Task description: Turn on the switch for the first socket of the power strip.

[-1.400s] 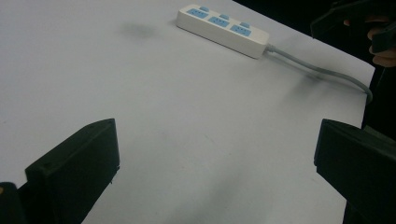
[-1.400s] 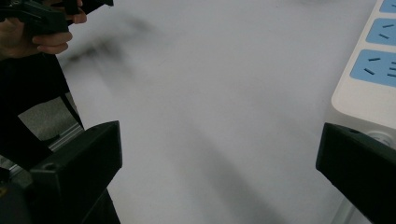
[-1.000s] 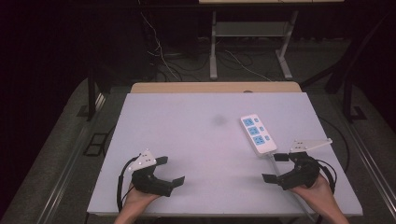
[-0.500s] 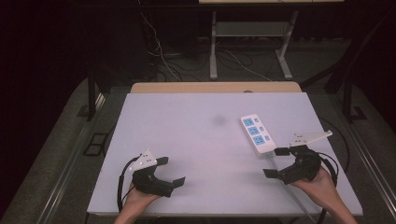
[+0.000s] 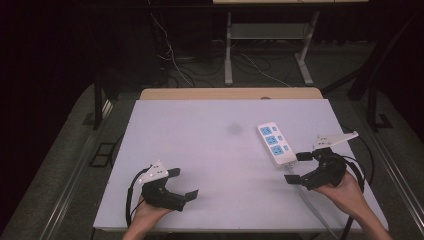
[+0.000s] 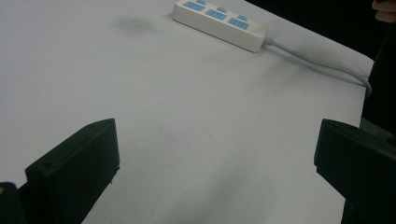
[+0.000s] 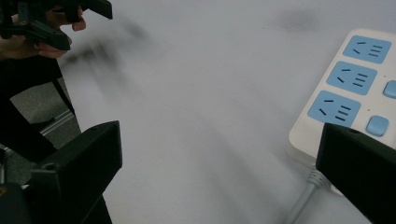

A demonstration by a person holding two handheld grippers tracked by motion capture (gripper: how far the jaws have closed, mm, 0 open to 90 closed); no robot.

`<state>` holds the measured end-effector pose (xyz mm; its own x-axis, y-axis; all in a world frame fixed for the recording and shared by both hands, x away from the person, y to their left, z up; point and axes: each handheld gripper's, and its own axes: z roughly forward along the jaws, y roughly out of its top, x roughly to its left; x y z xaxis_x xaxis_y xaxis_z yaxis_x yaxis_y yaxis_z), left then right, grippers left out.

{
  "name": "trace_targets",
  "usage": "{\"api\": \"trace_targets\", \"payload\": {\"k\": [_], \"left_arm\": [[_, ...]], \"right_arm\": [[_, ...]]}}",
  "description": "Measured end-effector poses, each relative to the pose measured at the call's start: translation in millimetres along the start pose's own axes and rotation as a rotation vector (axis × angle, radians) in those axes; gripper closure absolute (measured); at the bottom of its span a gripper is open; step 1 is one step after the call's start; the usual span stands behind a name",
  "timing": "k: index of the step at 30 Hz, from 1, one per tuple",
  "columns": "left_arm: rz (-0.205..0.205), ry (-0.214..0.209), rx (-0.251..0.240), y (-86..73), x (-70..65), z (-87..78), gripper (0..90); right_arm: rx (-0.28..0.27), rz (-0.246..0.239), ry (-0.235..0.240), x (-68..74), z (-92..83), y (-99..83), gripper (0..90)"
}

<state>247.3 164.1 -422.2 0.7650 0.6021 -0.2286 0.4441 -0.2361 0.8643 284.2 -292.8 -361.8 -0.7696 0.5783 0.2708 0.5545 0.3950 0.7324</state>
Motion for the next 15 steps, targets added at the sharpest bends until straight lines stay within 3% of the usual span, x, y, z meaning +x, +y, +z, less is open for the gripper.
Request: {"api": "trace_targets", "payload": {"k": [7,15], "left_arm": [[-0.001,-0.002,-0.002,-0.1,0.1,0.0,0.0],[-0.001,-0.003,-0.005,0.0,0.8,-0.6,0.0]], "right_arm": [[0.029,-0.021,-0.023,-4.1,-4.6,11.8,0.0],[0.026,-0.035,-0.035,-12.1,-15.7,27.0,0.0]]}}
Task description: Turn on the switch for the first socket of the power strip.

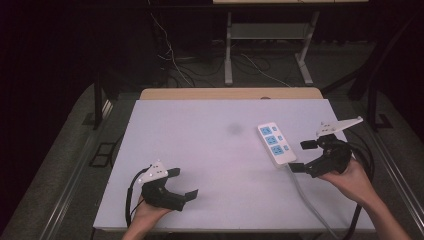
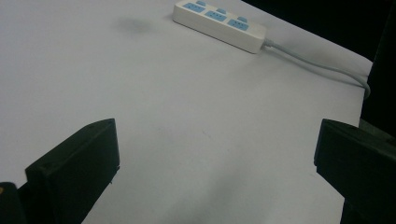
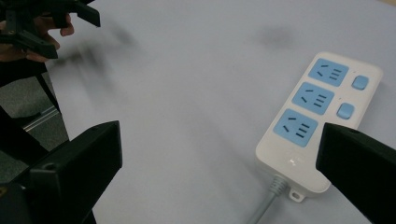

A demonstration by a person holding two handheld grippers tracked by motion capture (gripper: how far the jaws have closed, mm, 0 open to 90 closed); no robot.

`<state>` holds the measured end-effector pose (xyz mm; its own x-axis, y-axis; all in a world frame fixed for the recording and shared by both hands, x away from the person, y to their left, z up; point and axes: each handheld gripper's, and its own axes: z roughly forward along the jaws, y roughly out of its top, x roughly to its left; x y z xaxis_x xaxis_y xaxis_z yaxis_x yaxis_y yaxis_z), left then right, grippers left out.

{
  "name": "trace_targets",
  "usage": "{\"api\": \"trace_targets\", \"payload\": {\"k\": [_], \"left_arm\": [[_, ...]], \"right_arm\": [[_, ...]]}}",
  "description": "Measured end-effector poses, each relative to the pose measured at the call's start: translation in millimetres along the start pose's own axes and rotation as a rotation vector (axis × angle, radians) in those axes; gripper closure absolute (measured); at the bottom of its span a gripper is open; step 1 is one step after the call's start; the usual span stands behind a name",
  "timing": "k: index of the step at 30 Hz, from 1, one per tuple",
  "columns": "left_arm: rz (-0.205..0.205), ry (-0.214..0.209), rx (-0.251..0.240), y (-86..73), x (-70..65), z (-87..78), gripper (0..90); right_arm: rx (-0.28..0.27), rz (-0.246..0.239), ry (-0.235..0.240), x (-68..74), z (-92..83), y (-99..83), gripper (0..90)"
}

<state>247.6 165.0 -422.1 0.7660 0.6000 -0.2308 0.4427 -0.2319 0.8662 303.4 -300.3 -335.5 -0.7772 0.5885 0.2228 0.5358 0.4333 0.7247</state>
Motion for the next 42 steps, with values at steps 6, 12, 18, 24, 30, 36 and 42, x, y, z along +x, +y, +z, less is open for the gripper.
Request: {"api": "trace_targets", "payload": {"k": [6,12,18,24,30,36,42], "left_arm": [[-0.002,0.0,-0.001,-0.1,0.3,0.0,0.0],[-0.004,-0.003,0.0,-0.3,0.2,0.3,0.0],[-0.007,-0.003,-0.004,-0.5,0.4,0.1,0.0],[-0.009,-0.004,-0.004,-0.6,0.7,0.1,0.0],[-0.008,-0.005,-0.002,-0.6,0.9,0.1,0.0],[-0.007,-0.006,0.001,-0.6,1.0,0.7,0.0],[-0.006,-0.006,0.002,-0.7,1.3,1.1,0.0]], "right_arm": [[0.003,-0.008,-0.013,-5.7,-4.7,9.2,0.0],[0.026,-0.017,-0.031,-12.8,-3.1,17.8,0.0],[0.061,-0.018,-0.037,-21.2,4.4,23.8,0.0],[0.081,-0.012,-0.034,-30.4,12.2,28.9,0.0],[0.094,-0.001,-0.032,-36.7,19.0,30.6,0.0],[0.097,0.003,-0.031,-43.7,23.5,30.7,0.0],[0.089,0.01,-0.036,-51.6,28.0,30.9,0.0]]}}
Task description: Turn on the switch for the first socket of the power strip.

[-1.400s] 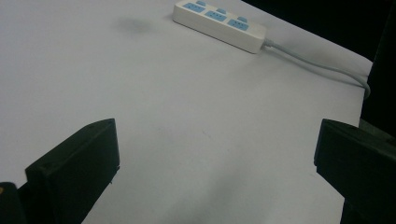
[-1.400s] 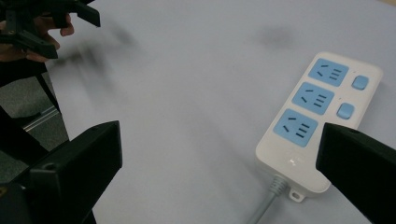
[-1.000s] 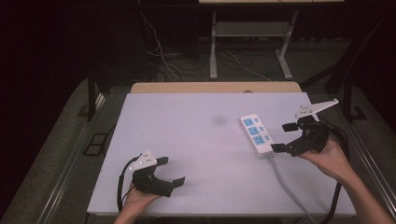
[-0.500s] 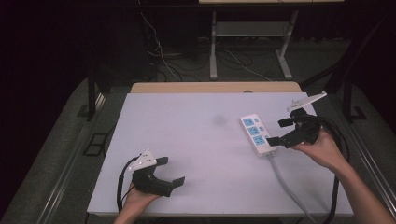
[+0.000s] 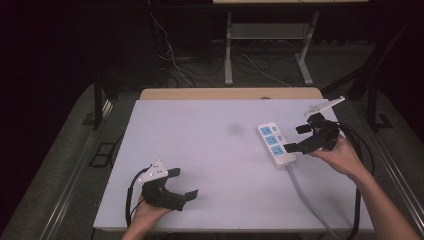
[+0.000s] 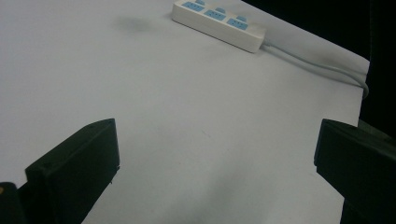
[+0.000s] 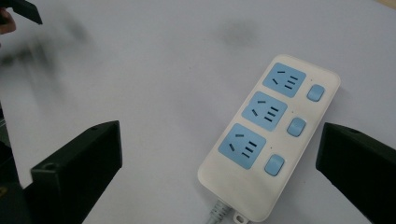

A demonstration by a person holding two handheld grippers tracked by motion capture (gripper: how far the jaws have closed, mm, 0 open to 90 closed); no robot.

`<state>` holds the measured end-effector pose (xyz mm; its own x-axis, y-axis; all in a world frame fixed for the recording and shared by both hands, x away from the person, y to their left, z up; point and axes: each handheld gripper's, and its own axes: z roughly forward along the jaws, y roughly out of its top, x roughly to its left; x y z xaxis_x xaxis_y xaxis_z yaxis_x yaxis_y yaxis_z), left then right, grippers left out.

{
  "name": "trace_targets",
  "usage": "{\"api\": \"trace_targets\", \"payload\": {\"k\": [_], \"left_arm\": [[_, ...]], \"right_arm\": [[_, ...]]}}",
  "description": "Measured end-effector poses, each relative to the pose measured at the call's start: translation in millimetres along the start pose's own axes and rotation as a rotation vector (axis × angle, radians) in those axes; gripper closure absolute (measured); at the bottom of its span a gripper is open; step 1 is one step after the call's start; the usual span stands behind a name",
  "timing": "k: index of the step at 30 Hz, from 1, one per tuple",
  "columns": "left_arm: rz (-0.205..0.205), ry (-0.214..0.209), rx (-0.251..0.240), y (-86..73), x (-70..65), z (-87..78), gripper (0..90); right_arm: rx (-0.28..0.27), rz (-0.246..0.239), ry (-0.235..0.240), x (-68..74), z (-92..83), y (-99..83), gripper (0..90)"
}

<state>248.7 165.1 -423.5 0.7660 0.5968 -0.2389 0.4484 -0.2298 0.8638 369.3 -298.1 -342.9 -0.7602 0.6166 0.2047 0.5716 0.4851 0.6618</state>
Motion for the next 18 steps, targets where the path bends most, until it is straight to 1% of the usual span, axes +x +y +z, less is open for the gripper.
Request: {"api": "trace_targets", "payload": {"k": [4,13,14,15,16,17,18], "left_arm": [[0.0,0.001,0.0,0.0,0.8,-0.3,0.0],[0.002,0.001,0.0,0.2,0.9,-0.1,0.0],[0.003,0.001,0.0,0.2,0.9,-0.2,0.0],[0.003,0.001,-0.002,0.2,0.9,-0.3,0.0],[0.003,0.001,-0.002,0.2,0.9,-0.3,0.0],[0.003,0.001,-0.001,0.2,1.0,-0.4,0.0],[0.003,0.001,-0.001,0.1,1.1,-0.4,0.0]], "right_arm": [[0.004,0.006,0.001,-6.4,4.9,0.0,0.0],[0.015,0.02,0.0,-14.9,11.7,-0.4,0.1],[0.017,0.029,0.013,-18.2,13.2,-0.9,7.0],[0.022,0.038,0.011,-19.3,13.8,-1.2,9.0],[0.025,0.046,0.002,-20.6,14.6,-1.4,15.8],[0.024,0.053,0.006,-22.3,15.3,-1.9,18.5],[0.027,0.059,0.006,-23.7,16.4,-2.2,18.8]]}}
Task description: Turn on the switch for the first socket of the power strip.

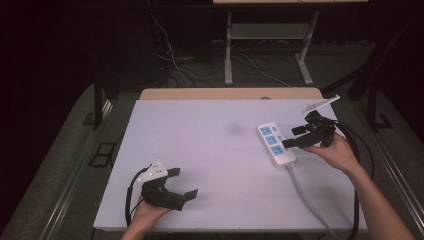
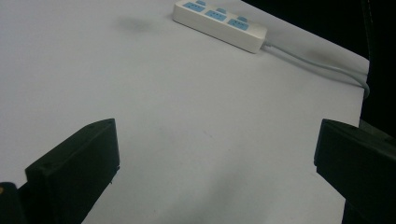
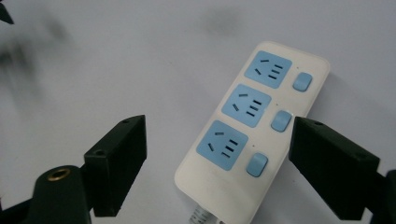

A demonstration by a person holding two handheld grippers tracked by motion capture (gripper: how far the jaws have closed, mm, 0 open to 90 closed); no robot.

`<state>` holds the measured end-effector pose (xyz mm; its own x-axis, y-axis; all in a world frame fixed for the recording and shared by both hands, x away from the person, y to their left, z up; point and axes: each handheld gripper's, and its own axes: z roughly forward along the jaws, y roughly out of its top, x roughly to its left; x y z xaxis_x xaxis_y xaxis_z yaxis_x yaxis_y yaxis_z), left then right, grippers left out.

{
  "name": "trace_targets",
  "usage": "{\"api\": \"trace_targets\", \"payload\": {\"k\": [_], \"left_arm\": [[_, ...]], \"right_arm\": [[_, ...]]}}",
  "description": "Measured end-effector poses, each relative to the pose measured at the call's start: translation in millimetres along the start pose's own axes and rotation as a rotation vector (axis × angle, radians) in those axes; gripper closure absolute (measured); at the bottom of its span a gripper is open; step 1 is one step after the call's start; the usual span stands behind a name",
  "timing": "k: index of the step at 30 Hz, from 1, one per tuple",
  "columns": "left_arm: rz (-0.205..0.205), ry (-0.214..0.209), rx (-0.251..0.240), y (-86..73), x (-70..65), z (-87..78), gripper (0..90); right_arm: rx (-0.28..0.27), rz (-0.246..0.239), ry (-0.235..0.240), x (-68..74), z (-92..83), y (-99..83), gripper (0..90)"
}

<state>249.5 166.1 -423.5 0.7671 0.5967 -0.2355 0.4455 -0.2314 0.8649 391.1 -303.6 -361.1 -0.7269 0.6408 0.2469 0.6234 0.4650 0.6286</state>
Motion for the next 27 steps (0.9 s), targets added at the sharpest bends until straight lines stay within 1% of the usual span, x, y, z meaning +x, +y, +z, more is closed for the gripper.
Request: {"api": "trace_targets", "payload": {"k": [3,4,5,6,7,9,10,12,13,14,16,17,20,24,27], "left_arm": [[0.0,0.0,-0.001,0.1,-0.1,0.2,0.0],[0.001,-0.001,0.0,0.1,0.0,0.2,0.0],[-0.001,-0.001,0.0,0.1,0.0,0.3,0.0],[0.0,-0.002,0.001,0.1,0.2,0.3,0.0],[-0.001,-0.002,0.001,0.0,0.2,0.4,0.0],[-0.001,-0.003,0.002,0.0,0.2,0.5,0.0],[-0.001,-0.003,0.001,0.0,0.1,0.4,0.0],[0.0,-0.002,0.001,0.0,0.1,0.4,0.0],[-0.001,-0.003,0.002,0.0,0.1,0.5,0.0],[0.0,-0.003,0.002,0.0,0.2,0.5,0.0],[0.0,-0.003,0.003,-0.1,0.1,0.7,0.0],[0.003,-0.003,0.005,0.0,0.2,0.7,0.0],[0.001,-0.003,0.004,-0.1,0.2,0.7,0.0],[0.001,-0.004,0.004,-0.1,0.5,0.6,0.0],[0.001,-0.004,0.004,-0.1,0.7,0.6,0.0]], "right_arm": [[0.006,0.003,-0.008,-3.4,2.6,-1.0,27.9],[0.006,0.003,-0.008,-3.4,2.6,-1.0,27.9],[0.003,0.008,-0.008,-5.3,3.5,-1.8,36.5],[0.002,0.008,-0.005,-6.2,3.9,-2.3,41.7],[0.002,0.008,-0.005,-6.2,3.9,-2.3,41.7],[-0.002,0.005,-0.007,-8.0,4.7,-3.5,52.9],[-0.009,0.0,0.001,-9.4,5.4,-4.9,61.8],[-0.014,-0.004,-0.004,-11.0,6.5,-6.2,68.0],[-0.014,-0.004,-0.004,-11.0,6.5,-6.2,68.0],[-0.013,-0.002,-0.005,-13.0,7.8,-7.5,74.1],[-0.006,-0.003,-0.008,-15.3,9.6,-8.7,78.8],[-0.006,-0.003,-0.008,-15.3,9.6,-8.7,78.8],[0.005,0.001,-0.012,-18.6,12.2,-9.7,84.1],[0.003,0.0,-0.009,-22.6,14.7,-10.3,89.2],[0.007,0.003,-0.005,-25.4,18.1,-11.1,89.3]]}}
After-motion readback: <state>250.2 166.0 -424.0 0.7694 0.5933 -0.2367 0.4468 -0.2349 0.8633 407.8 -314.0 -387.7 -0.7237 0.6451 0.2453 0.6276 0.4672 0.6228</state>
